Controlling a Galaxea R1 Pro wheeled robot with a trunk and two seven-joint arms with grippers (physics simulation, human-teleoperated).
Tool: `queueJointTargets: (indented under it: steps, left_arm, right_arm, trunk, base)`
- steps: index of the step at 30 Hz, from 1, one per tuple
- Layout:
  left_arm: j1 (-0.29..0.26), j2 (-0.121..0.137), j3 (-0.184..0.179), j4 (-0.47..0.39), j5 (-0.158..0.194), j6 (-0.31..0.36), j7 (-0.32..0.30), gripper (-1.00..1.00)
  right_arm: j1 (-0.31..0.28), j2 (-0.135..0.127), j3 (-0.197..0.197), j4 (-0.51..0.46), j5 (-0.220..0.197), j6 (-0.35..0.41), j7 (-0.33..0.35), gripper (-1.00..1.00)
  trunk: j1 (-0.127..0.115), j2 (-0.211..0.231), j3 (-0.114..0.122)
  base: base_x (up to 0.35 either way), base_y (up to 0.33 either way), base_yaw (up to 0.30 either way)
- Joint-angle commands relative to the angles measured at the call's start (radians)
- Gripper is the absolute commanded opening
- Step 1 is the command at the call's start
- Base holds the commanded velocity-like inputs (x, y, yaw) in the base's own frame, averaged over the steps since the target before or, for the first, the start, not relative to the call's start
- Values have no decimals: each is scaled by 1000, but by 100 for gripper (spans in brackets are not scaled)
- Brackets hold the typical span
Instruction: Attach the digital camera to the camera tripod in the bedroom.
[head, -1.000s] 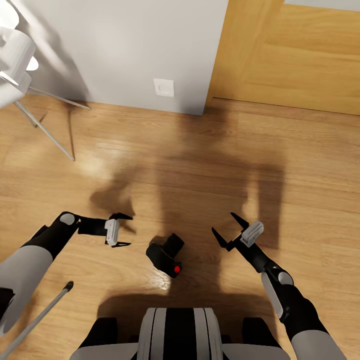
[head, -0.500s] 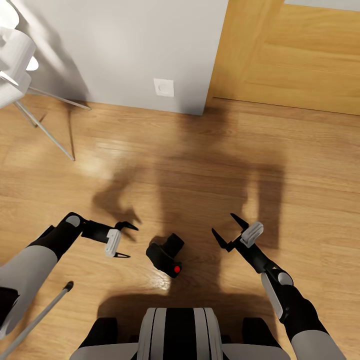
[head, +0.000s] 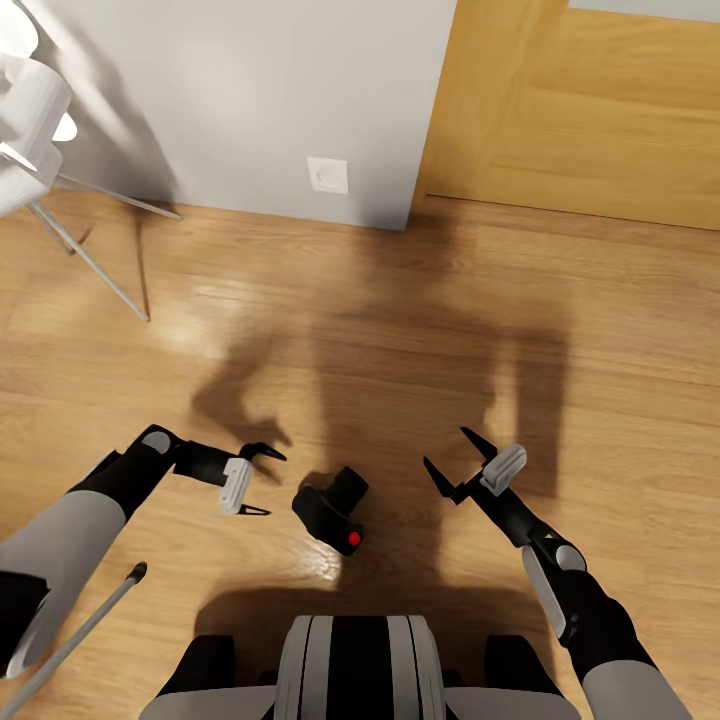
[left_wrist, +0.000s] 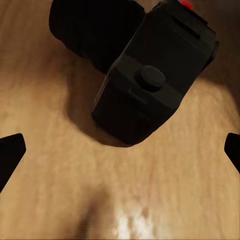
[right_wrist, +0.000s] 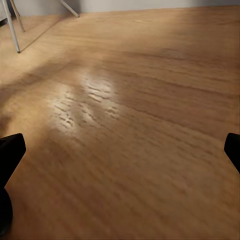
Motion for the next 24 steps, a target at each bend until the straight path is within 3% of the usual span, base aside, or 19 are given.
queueJointTargets:
  steps: [1,11,24]
  left_arm:
    - [0,-3,-4,-1,-1,-5,1,100]
    - [1,-54,2,2,2,-1,10,100]
    - [1,-59,4,5,2,-2,60,100]
  right_arm:
    - [-1,0,-1,2,-9,1,10,100]
    - [-1,0,-1,12,-9,2,10,100]
    - [-1,0,-1,18,-9,2,10,100]
  trunk:
    - [0,0,0]
    - [0,0,0]
    - [0,0,0]
  base:
    - [0,0,0]
    - [0,0,0]
    - [0,0,0]
